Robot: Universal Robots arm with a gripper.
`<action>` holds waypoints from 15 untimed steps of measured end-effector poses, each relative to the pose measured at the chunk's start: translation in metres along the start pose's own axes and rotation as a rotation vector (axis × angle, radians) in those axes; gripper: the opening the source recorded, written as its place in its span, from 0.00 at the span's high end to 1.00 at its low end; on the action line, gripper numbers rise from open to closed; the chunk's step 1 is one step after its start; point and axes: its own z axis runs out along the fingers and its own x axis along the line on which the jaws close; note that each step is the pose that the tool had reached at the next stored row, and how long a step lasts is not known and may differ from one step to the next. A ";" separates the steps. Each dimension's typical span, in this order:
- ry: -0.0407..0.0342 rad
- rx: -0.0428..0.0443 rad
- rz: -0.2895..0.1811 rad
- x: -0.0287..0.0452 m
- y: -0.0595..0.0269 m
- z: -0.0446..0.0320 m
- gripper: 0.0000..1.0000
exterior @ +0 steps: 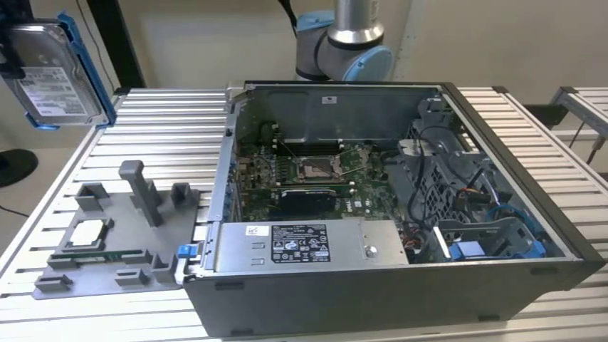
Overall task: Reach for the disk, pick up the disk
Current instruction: 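Pick up the disk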
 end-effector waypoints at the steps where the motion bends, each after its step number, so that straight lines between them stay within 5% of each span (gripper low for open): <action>1: 0.0000 0.0000 0.000 0.0000 0.0001 -0.0043 1.00; 11: 0.0002 -0.0008 0.000 -0.0004 0.0008 -0.0503 1.00; 15: 0.0000 -0.0006 0.000 -0.0004 0.0009 -0.0523 1.00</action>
